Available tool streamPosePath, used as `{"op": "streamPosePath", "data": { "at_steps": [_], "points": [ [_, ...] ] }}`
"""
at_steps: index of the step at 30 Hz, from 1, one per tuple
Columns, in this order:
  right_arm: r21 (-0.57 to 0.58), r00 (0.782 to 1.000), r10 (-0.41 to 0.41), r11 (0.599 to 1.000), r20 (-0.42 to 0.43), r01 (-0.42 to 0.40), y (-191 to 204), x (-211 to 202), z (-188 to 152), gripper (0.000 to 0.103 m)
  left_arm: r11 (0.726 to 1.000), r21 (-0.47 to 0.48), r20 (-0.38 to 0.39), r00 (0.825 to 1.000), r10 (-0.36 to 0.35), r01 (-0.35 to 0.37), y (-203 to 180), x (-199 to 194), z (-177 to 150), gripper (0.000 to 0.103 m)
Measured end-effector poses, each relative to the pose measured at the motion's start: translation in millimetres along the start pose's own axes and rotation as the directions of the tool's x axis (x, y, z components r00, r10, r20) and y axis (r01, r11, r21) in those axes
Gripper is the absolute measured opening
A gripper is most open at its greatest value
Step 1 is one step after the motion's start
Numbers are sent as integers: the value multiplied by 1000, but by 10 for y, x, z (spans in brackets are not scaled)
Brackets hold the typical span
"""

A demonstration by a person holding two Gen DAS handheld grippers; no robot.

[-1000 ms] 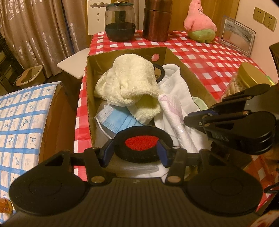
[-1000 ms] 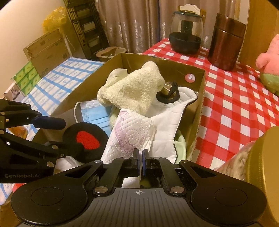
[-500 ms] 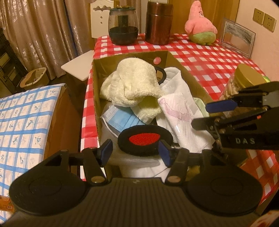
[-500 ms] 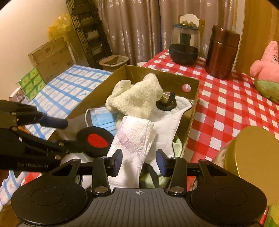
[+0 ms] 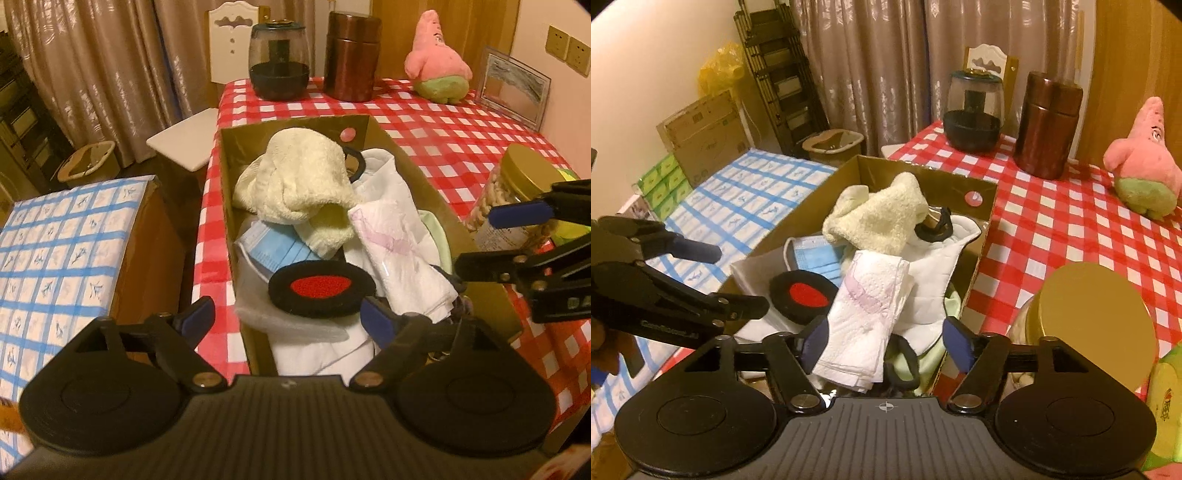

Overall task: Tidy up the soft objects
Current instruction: 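Withdraw both open grippers from the box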

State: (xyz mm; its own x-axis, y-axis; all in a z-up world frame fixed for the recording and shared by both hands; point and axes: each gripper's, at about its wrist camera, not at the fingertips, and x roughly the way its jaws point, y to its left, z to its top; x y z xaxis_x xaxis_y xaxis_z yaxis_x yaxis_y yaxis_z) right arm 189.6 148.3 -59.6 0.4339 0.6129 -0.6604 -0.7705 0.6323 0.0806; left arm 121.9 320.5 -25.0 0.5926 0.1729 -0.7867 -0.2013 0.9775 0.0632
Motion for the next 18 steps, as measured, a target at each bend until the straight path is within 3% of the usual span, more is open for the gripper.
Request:
{"op": "streamPosePath", "data": {
  "at_steps": [10,18],
  "points": [
    [-5,999,-22,1000,26,22,50,-267,-26,78,998,-41,16,999,42,-41,-44,-204,-75,90],
    [20,998,-55,998,35,54,-1,-476,-53,80,995,-99,31,999,27,-24,-61,-374,-85,97]
  ]
}}
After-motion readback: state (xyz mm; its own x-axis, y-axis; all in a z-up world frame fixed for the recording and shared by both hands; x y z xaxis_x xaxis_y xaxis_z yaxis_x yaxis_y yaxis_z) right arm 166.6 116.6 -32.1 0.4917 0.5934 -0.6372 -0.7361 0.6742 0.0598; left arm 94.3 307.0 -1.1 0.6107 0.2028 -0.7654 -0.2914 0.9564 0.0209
